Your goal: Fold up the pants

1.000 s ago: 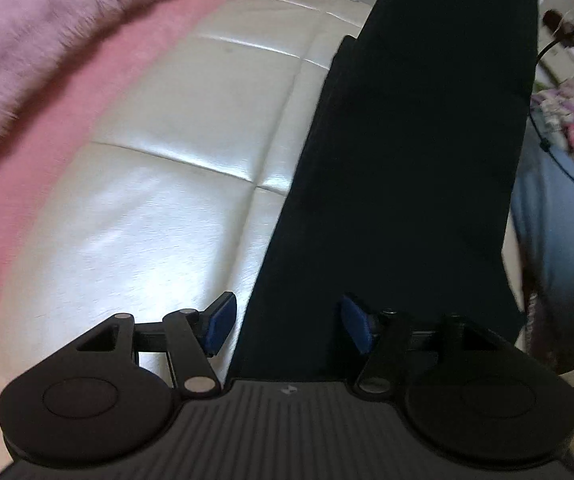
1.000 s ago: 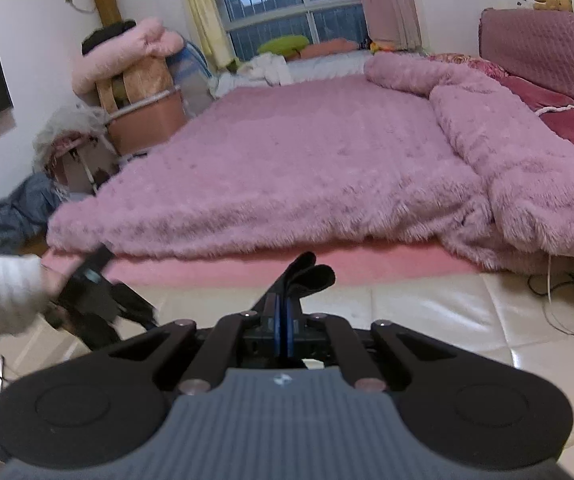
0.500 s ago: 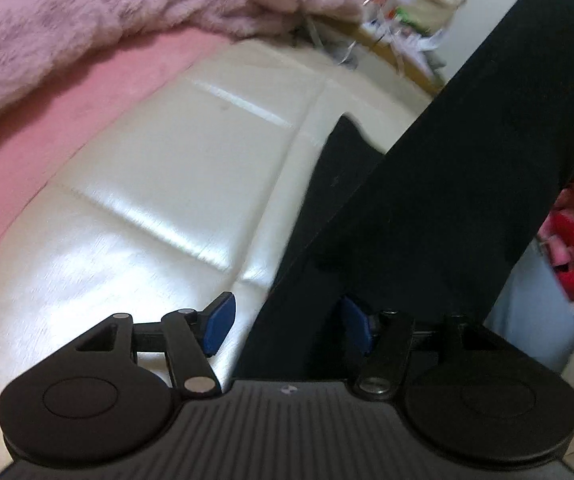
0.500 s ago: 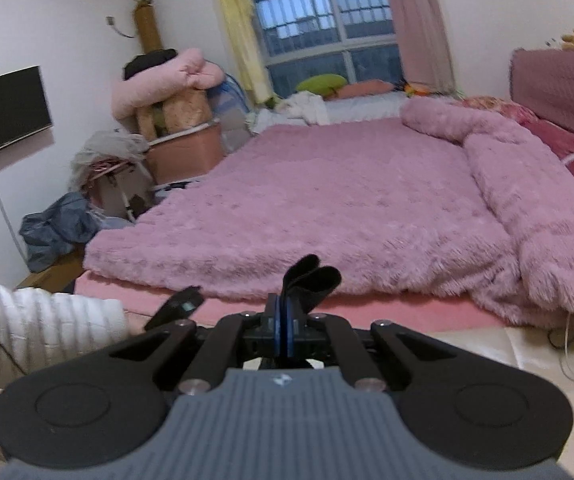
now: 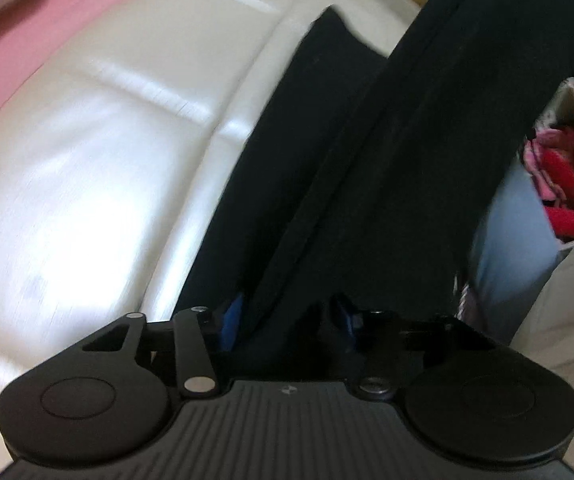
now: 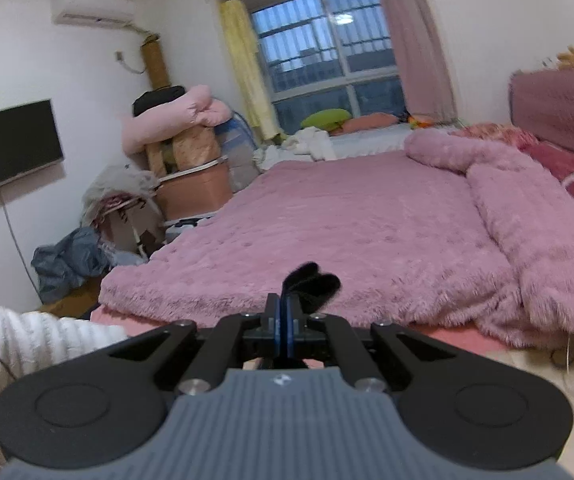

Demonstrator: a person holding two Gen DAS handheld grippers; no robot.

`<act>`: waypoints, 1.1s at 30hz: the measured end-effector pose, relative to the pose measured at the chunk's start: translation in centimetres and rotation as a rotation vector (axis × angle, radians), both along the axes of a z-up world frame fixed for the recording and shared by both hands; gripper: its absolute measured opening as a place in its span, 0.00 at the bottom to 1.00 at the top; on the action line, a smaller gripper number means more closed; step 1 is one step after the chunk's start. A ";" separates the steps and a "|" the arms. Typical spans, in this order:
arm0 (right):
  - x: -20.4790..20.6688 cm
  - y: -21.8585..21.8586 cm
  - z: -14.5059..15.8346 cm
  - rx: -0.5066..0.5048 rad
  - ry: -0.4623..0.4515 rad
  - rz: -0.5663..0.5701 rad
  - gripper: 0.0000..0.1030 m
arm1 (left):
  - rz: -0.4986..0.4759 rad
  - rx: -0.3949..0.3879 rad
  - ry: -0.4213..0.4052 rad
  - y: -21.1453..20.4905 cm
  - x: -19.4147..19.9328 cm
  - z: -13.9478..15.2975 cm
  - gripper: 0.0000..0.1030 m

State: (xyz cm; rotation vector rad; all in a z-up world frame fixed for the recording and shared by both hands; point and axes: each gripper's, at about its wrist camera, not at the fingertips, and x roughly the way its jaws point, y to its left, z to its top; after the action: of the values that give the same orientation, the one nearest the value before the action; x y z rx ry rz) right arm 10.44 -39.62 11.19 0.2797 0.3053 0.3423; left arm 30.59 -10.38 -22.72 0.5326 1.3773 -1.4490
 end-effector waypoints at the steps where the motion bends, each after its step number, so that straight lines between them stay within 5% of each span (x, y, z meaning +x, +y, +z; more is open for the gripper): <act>1: 0.2 -0.3 -0.5 0.008 0.013 -0.009 0.00 | 0.019 0.010 0.007 0.9 0.1 0.1 0.44; 8: 1.2 -1.6 -3.3 0.081 0.103 -0.061 0.00 | 0.106 0.059 -0.106 5.1 0.1 1.4 0.40; 14: 1.6 2.8 1.8 0.017 0.073 0.063 0.00 | 0.368 -0.085 -0.250 10.8 -1.5 5.4 0.40; 20: 3.0 12.7 9.2 -0.077 0.030 0.274 0.00 | 0.768 -0.101 -0.444 17.9 -5.7 9.2 0.40; 27: 3.9 26.1 14.9 -0.134 -0.008 0.441 0.00 | 0.949 -0.068 -0.546 25.1 -9.8 13.5 0.40; 33: 4.5 35.0 17.9 -0.105 -0.014 0.563 0.00 | 1.061 -0.080 -0.548 29.4 -11.5 14.5 0.40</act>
State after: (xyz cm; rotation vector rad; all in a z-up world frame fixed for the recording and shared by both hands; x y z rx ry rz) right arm 14.89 -4.59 29.07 0.0826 0.3845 0.8796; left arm 19.10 19.07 -8.24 0.0690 0.8939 -0.4306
